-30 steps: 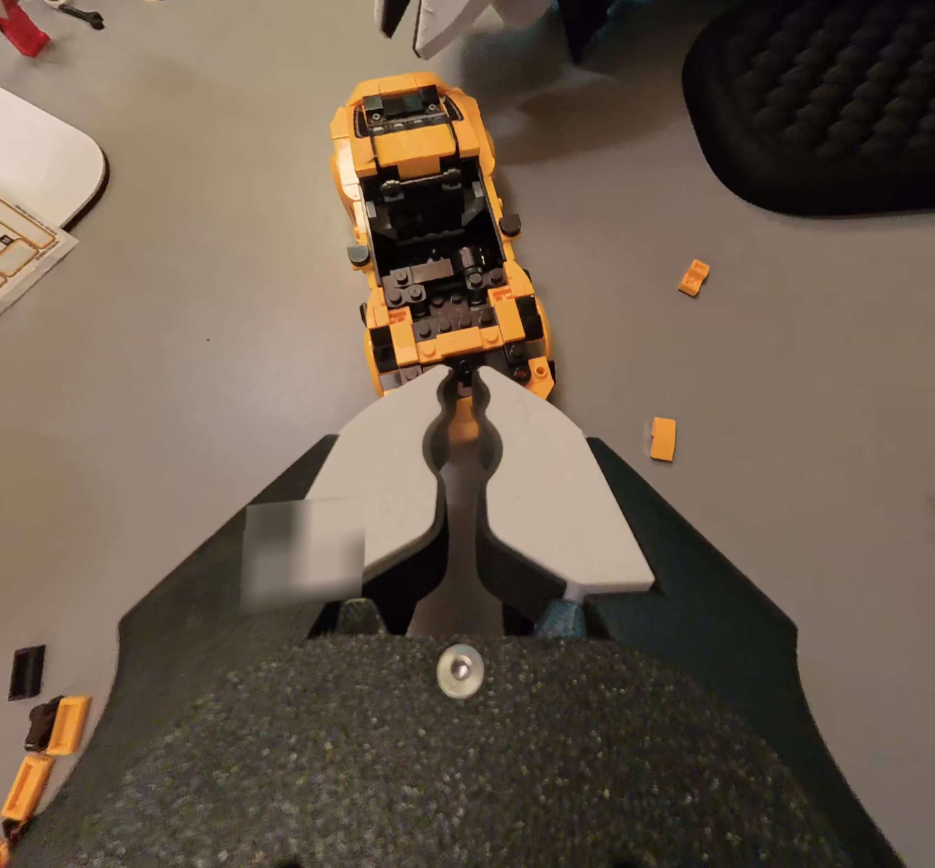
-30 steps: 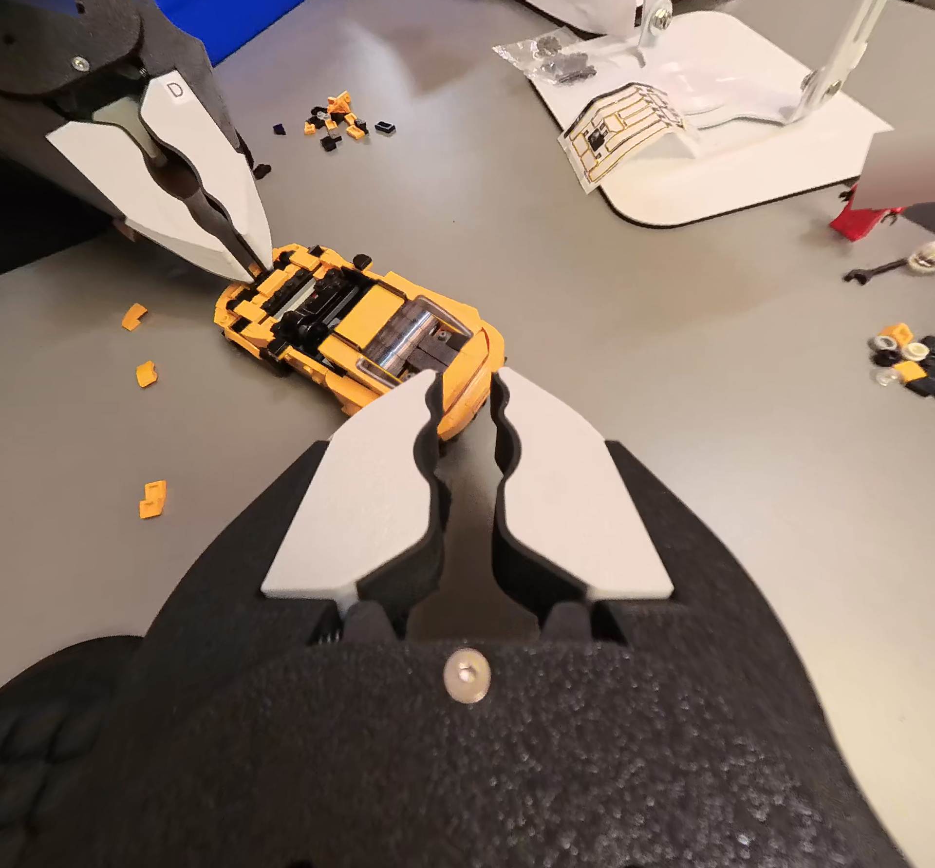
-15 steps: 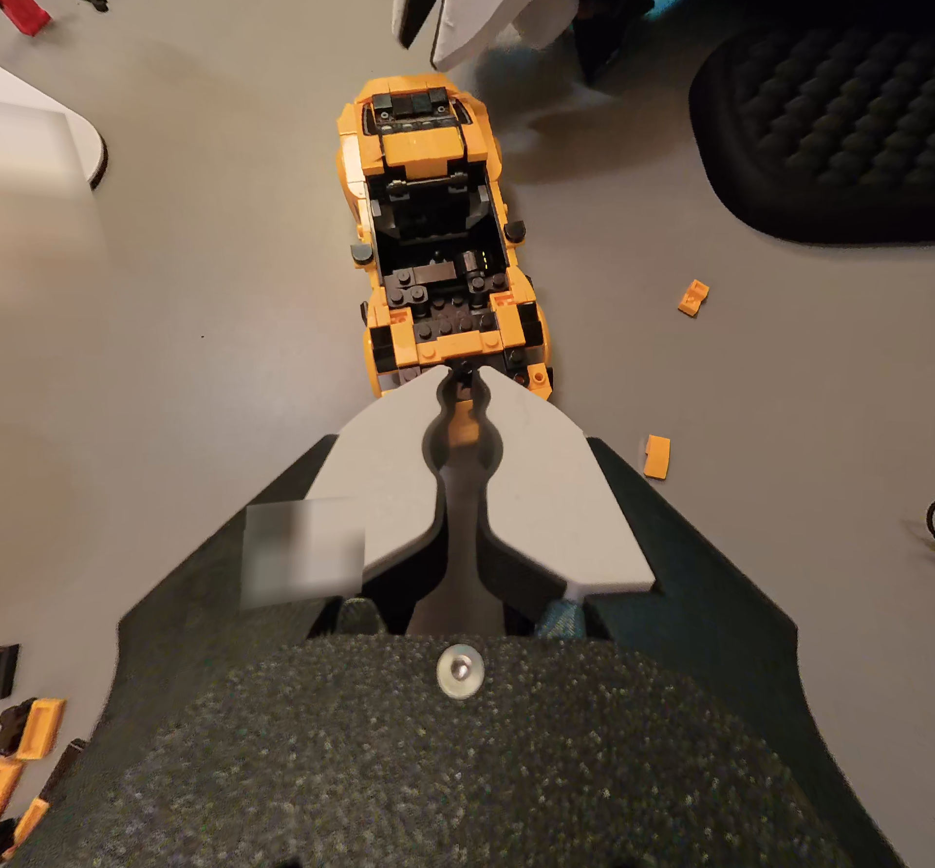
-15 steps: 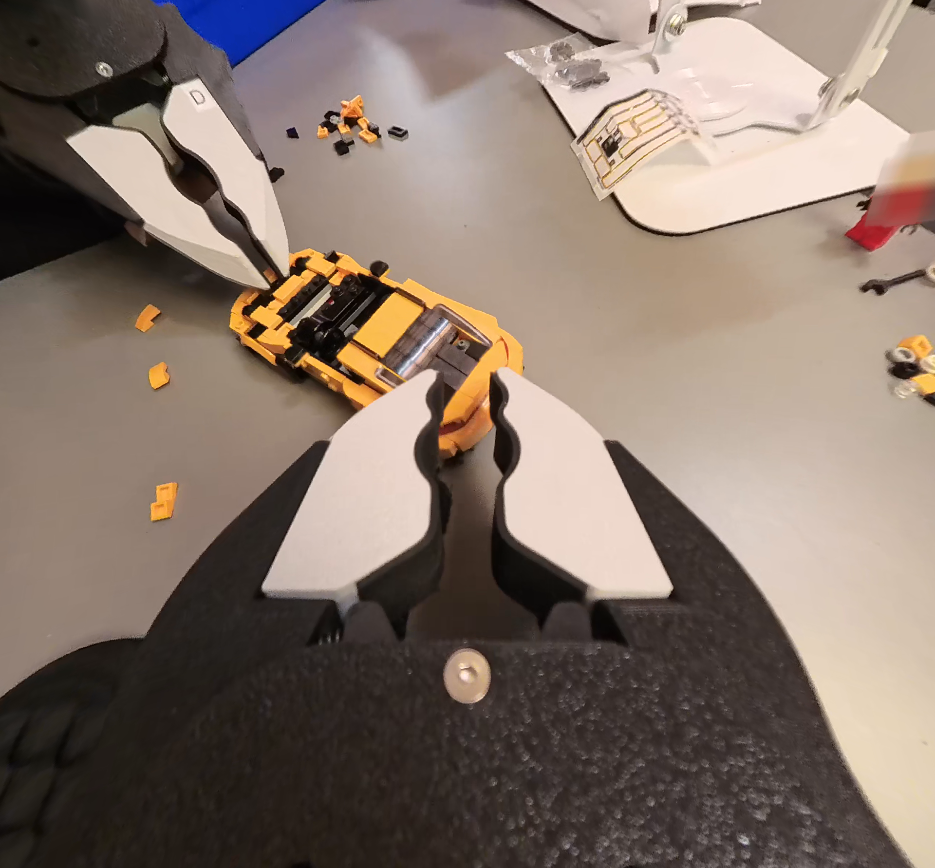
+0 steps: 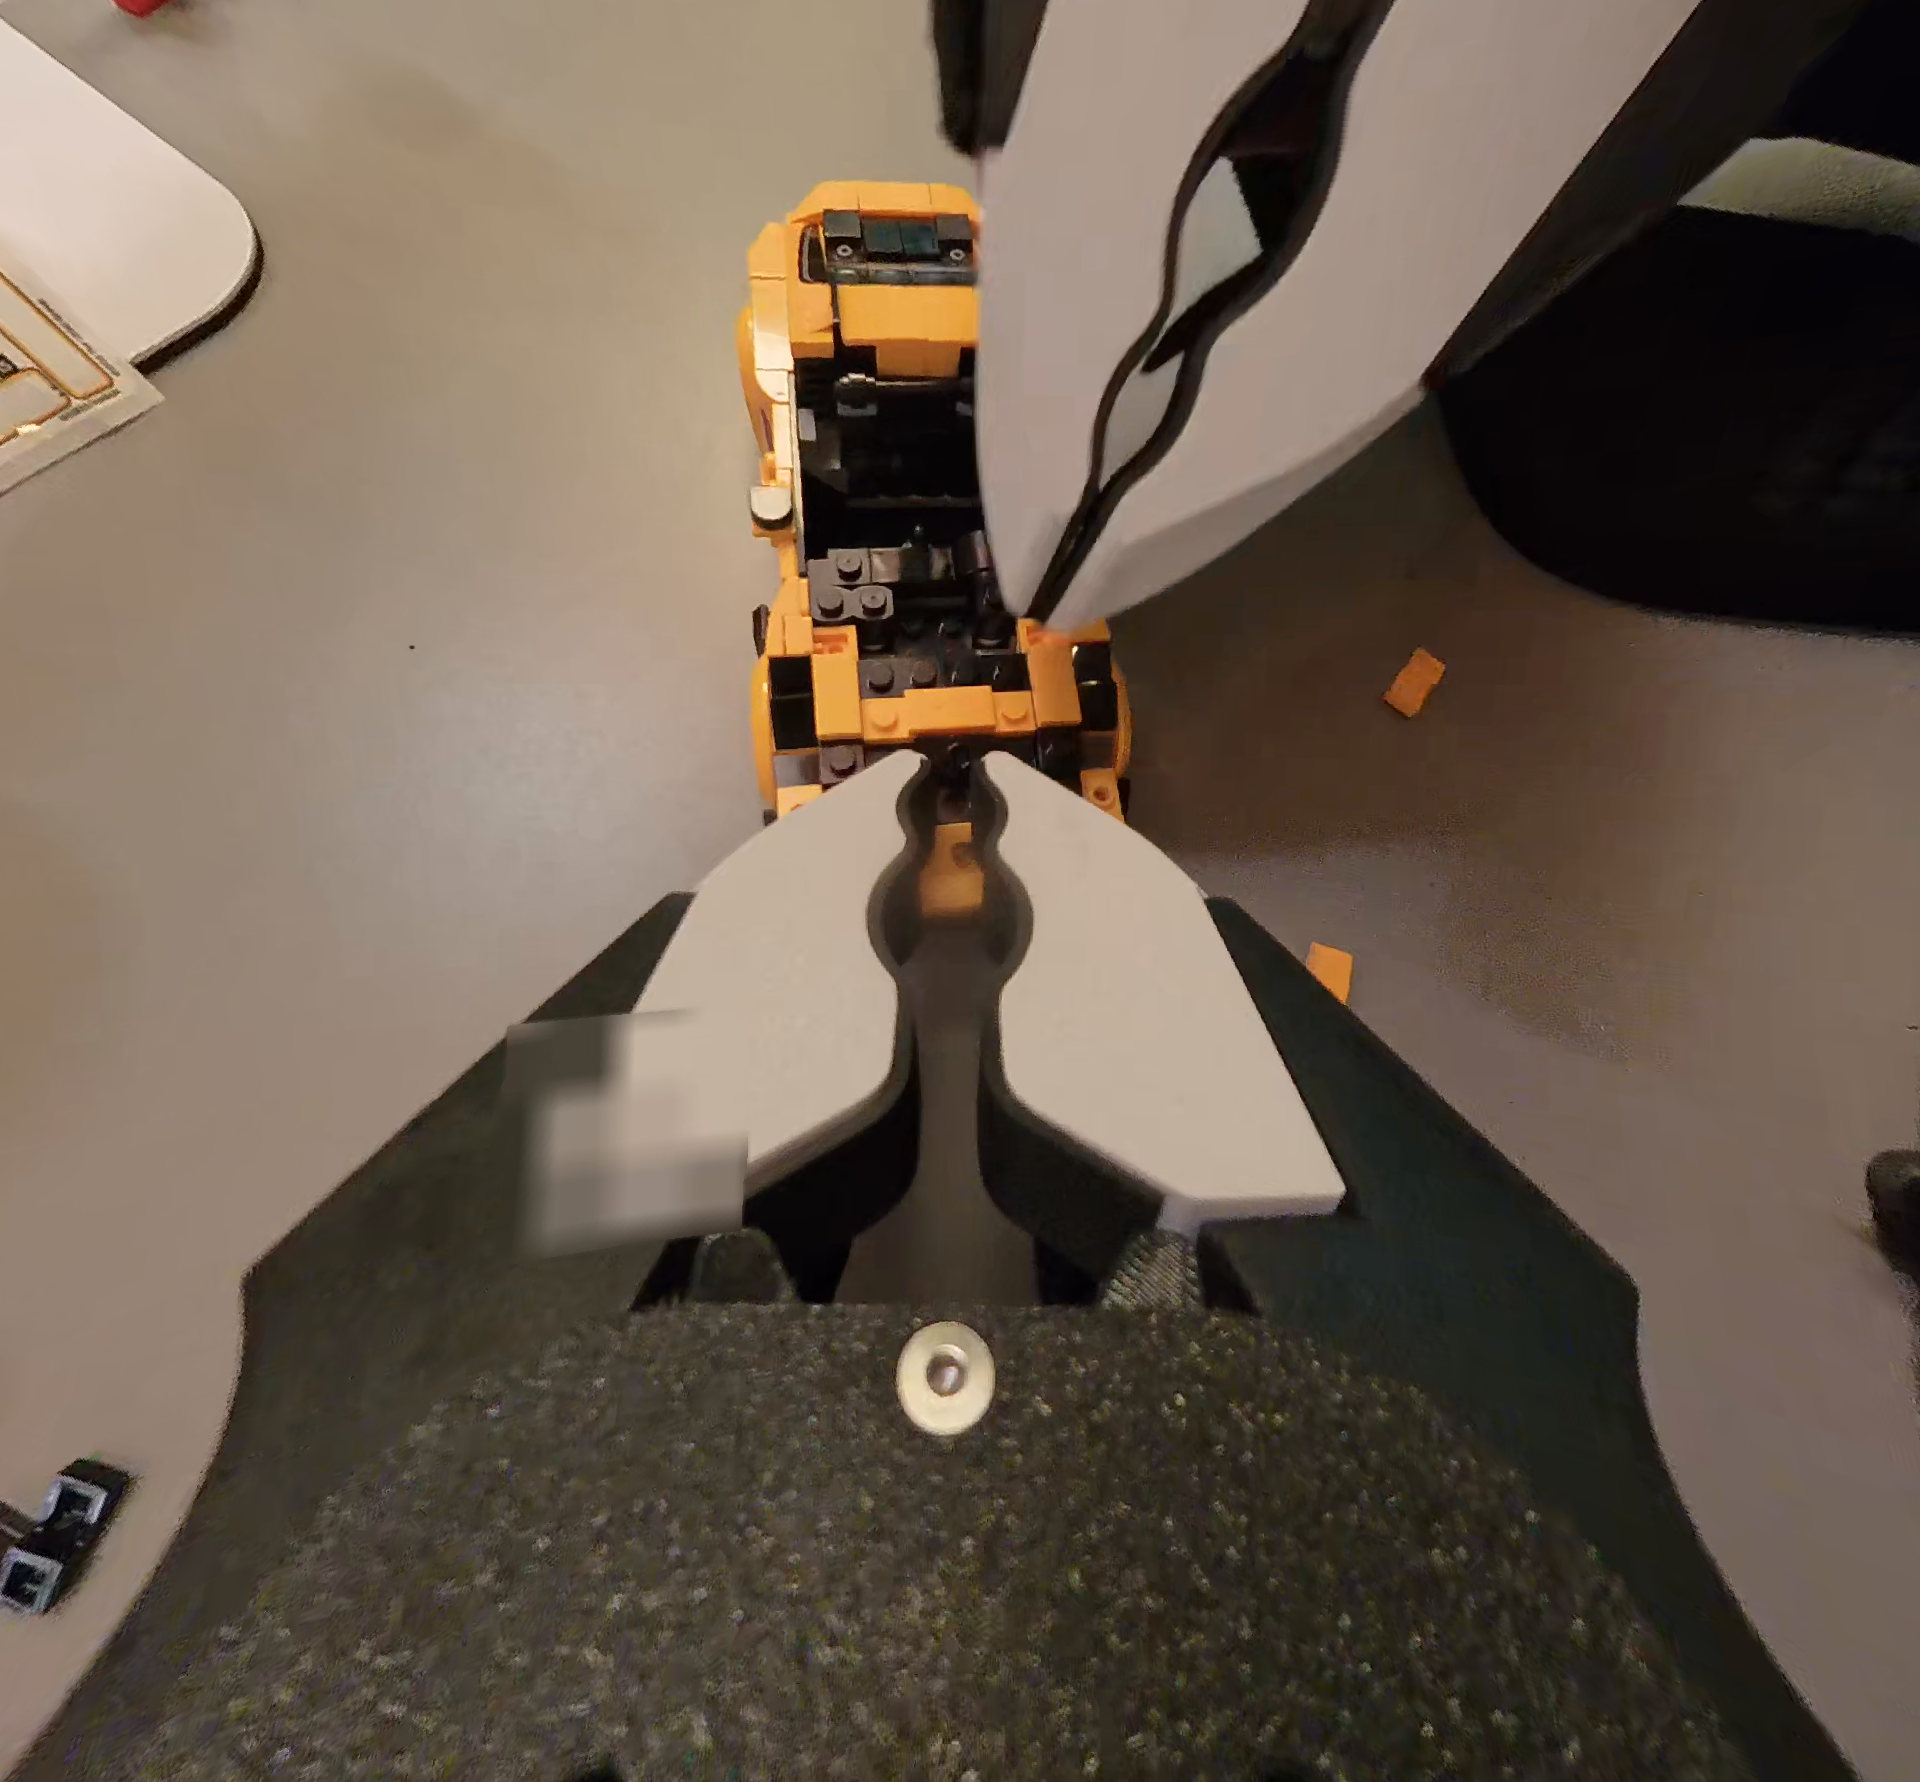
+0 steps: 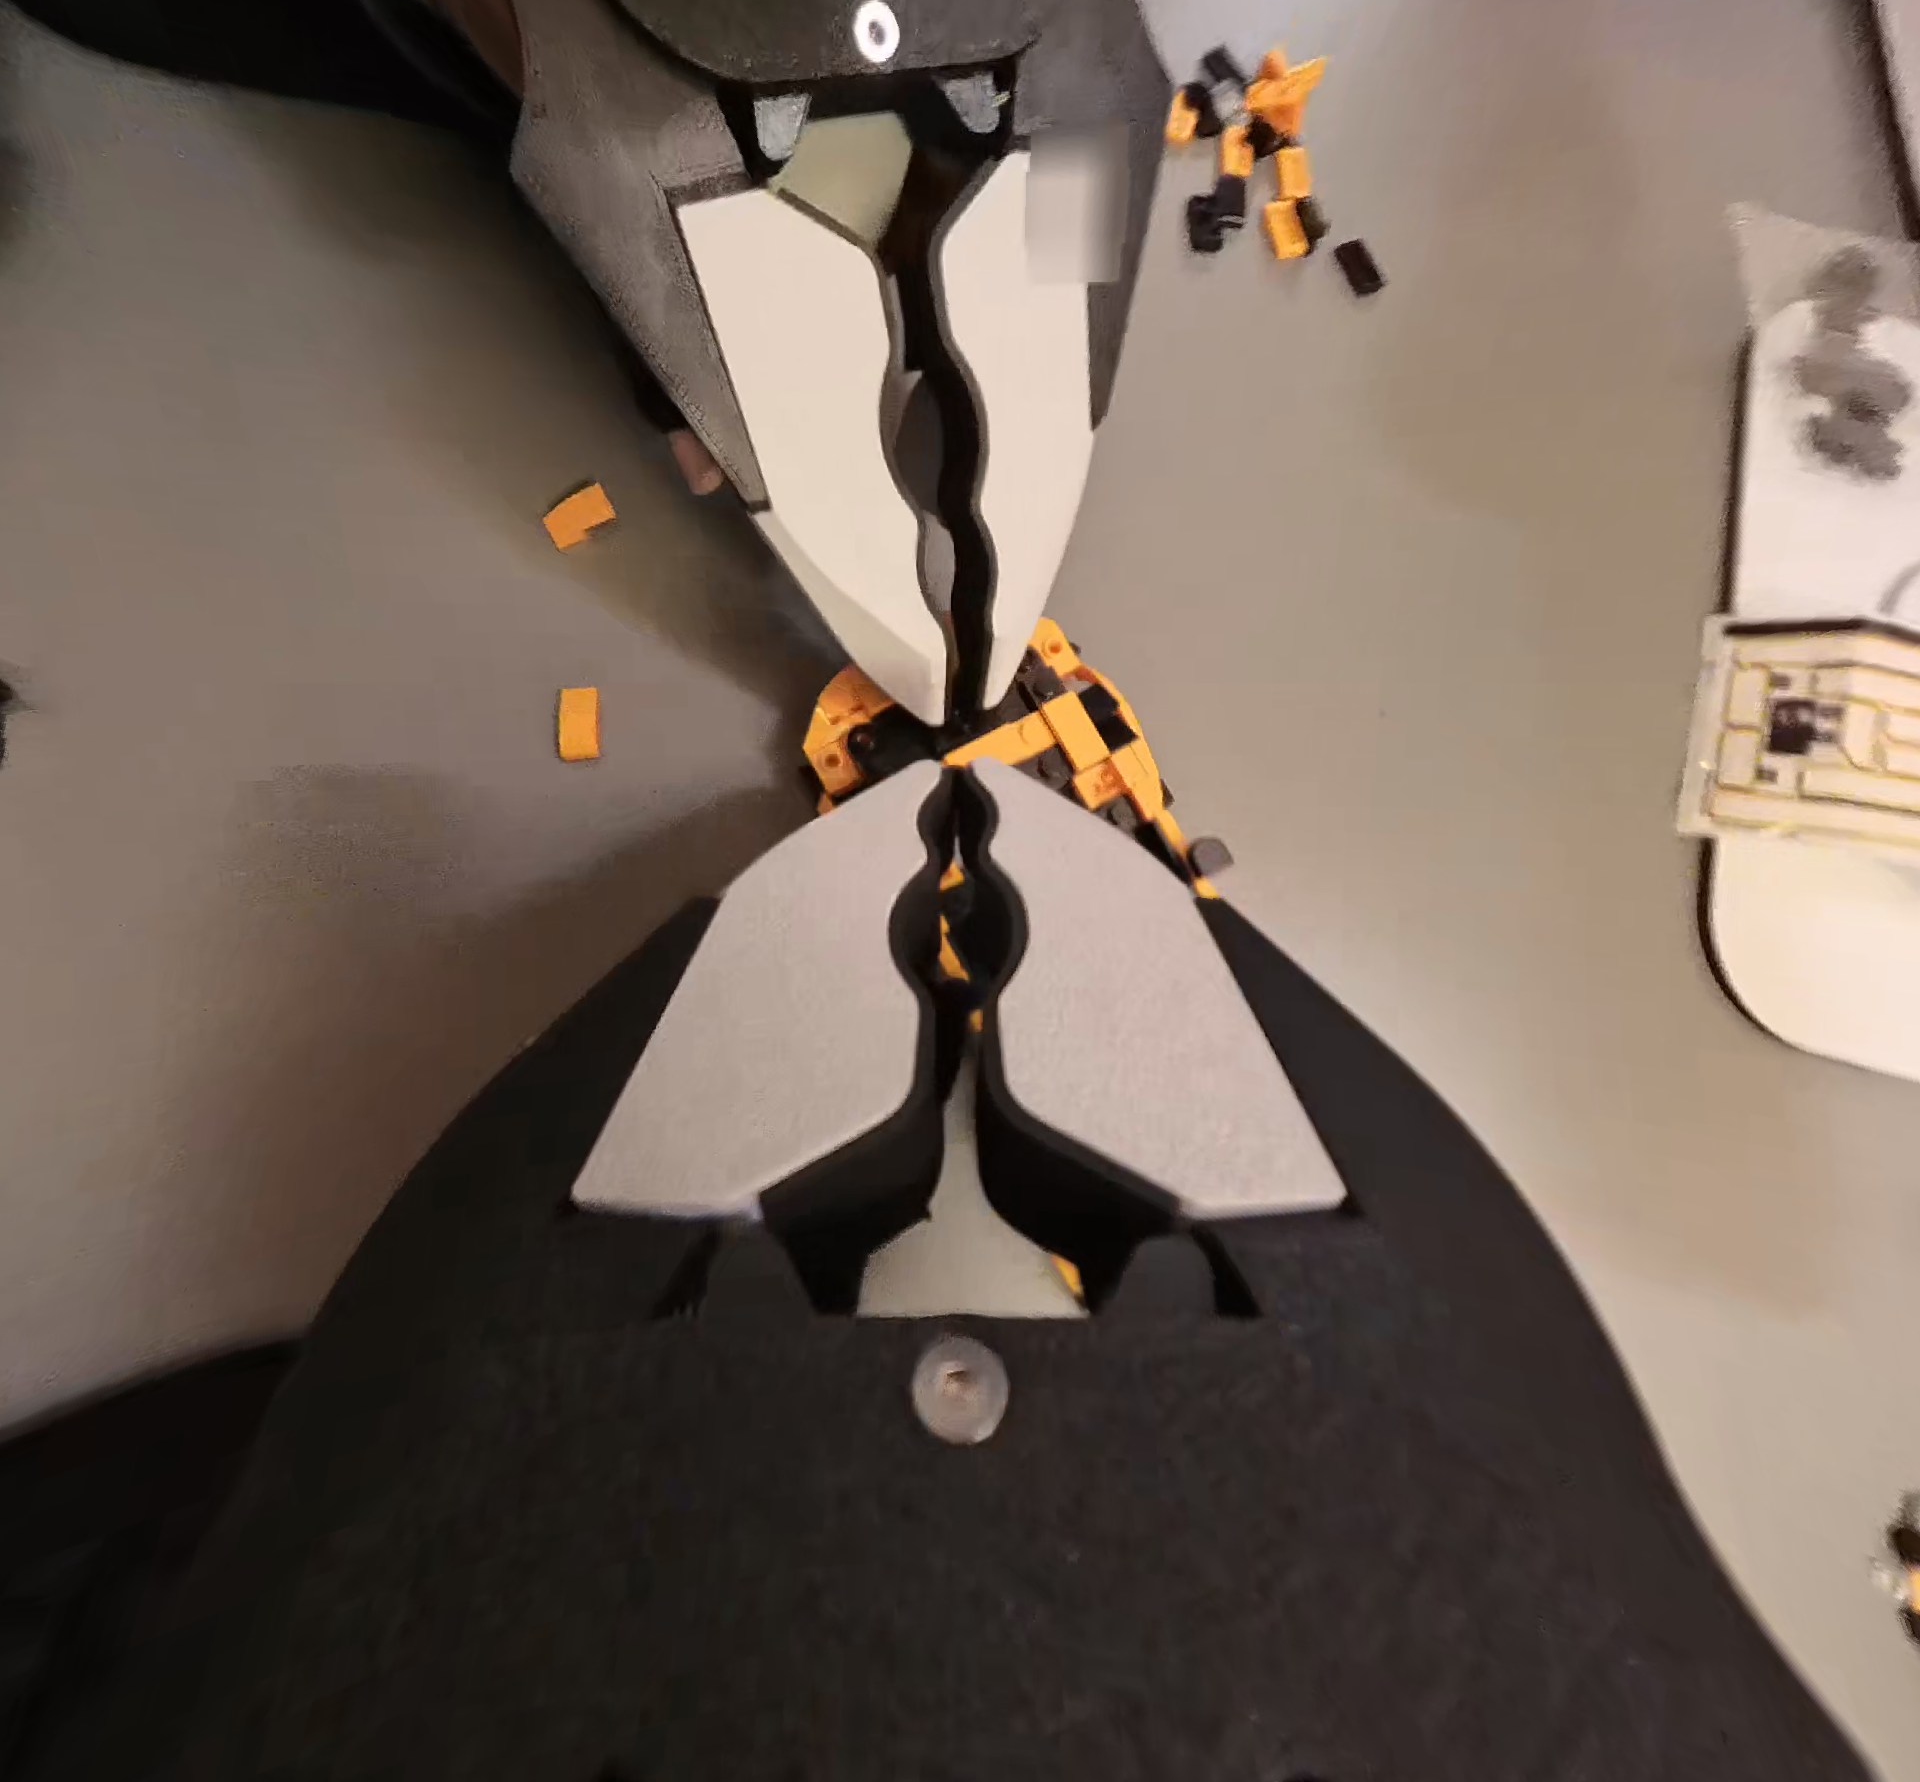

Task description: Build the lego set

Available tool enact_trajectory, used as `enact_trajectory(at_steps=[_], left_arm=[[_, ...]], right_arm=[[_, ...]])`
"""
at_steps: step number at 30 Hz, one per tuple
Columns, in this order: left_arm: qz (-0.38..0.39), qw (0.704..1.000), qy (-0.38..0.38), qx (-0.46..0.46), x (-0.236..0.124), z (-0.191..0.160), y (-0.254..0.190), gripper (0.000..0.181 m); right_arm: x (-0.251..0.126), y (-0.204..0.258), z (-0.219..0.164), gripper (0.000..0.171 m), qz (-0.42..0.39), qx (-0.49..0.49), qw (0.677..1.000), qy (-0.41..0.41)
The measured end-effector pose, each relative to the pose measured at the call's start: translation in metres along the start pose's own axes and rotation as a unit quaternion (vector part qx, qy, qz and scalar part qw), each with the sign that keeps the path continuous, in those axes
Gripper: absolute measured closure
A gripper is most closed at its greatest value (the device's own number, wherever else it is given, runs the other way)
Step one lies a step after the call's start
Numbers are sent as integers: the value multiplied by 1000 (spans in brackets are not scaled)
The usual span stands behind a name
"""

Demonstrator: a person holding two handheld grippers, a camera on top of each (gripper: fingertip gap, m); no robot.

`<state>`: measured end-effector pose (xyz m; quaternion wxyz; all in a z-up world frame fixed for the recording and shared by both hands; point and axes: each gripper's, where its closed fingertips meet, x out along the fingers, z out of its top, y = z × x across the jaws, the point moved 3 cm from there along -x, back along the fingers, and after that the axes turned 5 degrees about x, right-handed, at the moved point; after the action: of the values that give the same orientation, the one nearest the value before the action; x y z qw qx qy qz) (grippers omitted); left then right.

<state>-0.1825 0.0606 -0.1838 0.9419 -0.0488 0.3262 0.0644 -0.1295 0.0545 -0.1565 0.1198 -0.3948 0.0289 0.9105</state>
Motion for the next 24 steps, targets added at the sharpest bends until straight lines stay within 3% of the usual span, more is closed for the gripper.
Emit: enact_trajectory(at_steps=[4,19,24], left_arm=[[-4,1000,-10,-7,1,0,0,175],[-7,999,-32,-18,2,0,1,175],[-9,999,-38,2,-7,1,4,167]], right_arm=[[17,-1,0,171,22,-42,997,66],[27,-8,2,171,78,-55,984,148],[28,-8,3,171,103,-44,977,180]])
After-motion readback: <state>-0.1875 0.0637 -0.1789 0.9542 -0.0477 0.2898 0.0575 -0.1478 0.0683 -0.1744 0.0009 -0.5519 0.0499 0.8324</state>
